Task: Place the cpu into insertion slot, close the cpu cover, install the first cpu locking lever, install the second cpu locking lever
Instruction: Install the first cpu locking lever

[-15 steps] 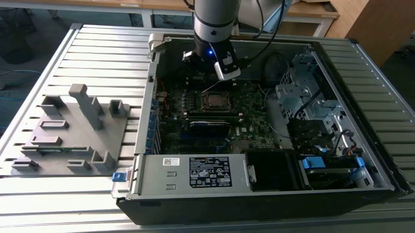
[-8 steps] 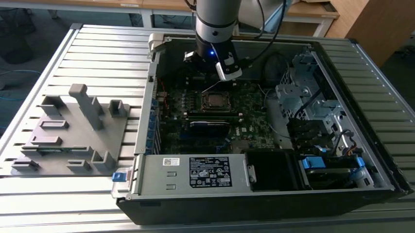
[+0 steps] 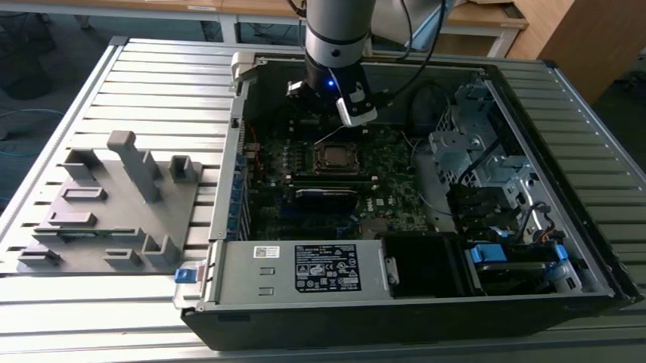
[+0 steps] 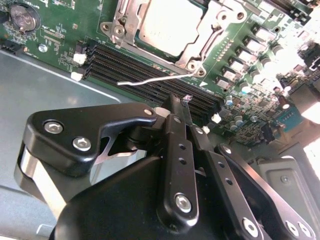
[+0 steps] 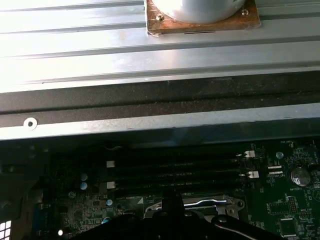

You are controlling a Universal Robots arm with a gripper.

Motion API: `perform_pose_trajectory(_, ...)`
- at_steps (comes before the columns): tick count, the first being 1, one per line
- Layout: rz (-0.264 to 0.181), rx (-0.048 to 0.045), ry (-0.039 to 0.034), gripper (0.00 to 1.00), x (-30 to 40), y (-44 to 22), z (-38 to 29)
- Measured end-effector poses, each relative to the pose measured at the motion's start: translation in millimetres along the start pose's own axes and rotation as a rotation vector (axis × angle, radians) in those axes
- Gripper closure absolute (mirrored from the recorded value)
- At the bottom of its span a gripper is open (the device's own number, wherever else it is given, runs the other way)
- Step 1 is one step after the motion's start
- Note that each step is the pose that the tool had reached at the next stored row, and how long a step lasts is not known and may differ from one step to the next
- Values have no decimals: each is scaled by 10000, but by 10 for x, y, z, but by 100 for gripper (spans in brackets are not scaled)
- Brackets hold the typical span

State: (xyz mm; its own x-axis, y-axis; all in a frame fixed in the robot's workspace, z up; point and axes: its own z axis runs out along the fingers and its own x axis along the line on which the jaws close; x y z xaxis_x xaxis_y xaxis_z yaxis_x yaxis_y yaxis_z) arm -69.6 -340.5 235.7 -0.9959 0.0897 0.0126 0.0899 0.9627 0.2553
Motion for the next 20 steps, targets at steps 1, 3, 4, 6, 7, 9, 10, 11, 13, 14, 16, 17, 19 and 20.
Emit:
perform_pose_trajectory(1,0,3,1,90,0,-3,9)
perform_pose_trajectory(3,0,3,0,90,0,-6,22)
perform_pose_trajectory(4,0,5,1,90,0,-7,23)
perform_pose_trajectory(6,0,8,2,90,0,-7,23)
perform_pose_trajectory(7,0,5,1,90,0,-7,24)
perform_pose_trajectory(9,0,4,0,90,-4,-7,26)
perform_pose_trajectory(10,-1,4,0,90,-7,-7,27)
perform_pose_trajectory(11,-1,4,0,90,-10,-7,28)
perform_pose_trajectory(13,0,4,0,90,-14,-7,30)
perform_pose_trajectory(14,0,5,0,90,-21,-9,39)
perform_pose_trajectory(16,0,4,0,90,-25,-11,49)
perform_pose_trajectory(17,0,5,1,90,-25,-11,49)
perform_pose_trajectory(19,0,-1,-2,90,-25,-12,54)
perform_pose_trajectory(20,0,-15,-1,90,-26,-13,61)
